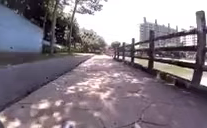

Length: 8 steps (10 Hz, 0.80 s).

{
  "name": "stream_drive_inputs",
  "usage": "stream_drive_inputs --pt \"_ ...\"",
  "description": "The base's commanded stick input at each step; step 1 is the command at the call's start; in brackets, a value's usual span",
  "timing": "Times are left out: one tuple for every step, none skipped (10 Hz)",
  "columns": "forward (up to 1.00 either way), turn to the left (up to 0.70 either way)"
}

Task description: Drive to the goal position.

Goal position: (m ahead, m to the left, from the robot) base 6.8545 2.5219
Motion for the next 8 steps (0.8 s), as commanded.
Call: stream_drive_inputs --pt "0.7 0.0" --pt "0.7 0.0" --pt "0.7 0.0" --pt "0.7 -0.35" --pt "0.7 -0.35" --pt "0.7 -0.09" --pt "0.7 0.0" --pt "0.7 0.0"
